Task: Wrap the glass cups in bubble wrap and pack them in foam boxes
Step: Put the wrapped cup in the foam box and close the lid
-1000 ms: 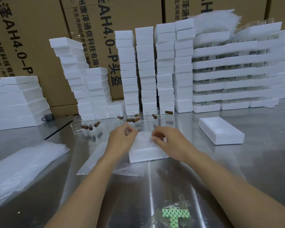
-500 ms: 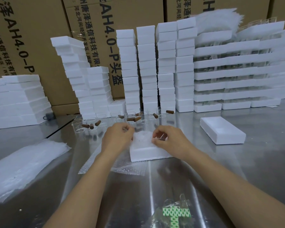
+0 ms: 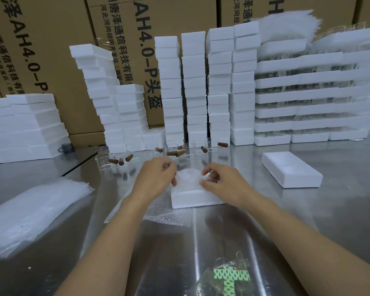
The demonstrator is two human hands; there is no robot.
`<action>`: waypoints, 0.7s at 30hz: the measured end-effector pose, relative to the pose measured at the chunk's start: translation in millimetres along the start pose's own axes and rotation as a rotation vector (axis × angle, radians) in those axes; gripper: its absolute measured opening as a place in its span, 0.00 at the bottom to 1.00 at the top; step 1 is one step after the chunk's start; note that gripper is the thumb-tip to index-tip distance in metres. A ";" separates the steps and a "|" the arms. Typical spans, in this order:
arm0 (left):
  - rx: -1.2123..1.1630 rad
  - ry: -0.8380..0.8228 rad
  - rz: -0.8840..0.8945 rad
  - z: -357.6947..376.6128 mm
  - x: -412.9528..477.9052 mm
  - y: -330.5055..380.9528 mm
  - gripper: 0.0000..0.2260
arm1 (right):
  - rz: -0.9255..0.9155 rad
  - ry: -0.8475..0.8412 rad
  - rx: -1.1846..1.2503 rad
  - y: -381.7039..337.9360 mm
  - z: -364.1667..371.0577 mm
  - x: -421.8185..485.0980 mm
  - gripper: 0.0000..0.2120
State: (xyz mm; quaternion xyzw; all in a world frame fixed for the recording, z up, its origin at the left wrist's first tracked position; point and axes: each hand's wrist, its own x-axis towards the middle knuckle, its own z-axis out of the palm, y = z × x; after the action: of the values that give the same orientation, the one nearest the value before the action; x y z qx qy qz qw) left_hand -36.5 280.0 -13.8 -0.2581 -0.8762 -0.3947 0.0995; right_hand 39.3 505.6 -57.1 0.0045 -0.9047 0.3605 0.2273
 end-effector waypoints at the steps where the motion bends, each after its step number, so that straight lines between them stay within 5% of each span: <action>1: -0.004 -0.006 0.003 -0.5 0.1 -0.2 0.15 | 0.000 0.001 0.000 0.1 0.1 -0.2 0.21; 12: 0.033 0.048 0.084 -7.5 -0.1 -3.5 0.14 | 0.009 -0.002 0.010 -1.8 -2.5 -2.0 0.17; 17: 0.041 -0.122 0.023 -6.8 2.3 -10.6 0.12 | 0.015 -0.005 0.008 -3.4 -3.8 -2.5 0.20; 21: 0.020 -0.171 0.020 -12.8 3.6 -11.2 0.13 | 0.028 -0.009 0.039 -3.7 -7.2 -4.4 0.12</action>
State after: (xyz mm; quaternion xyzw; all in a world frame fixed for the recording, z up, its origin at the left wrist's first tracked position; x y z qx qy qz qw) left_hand -45.8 265.7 -11.0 -0.2986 -0.8828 -0.3613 0.0308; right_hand 46.8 506.9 -51.9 -0.0021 -0.8985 0.3811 0.2179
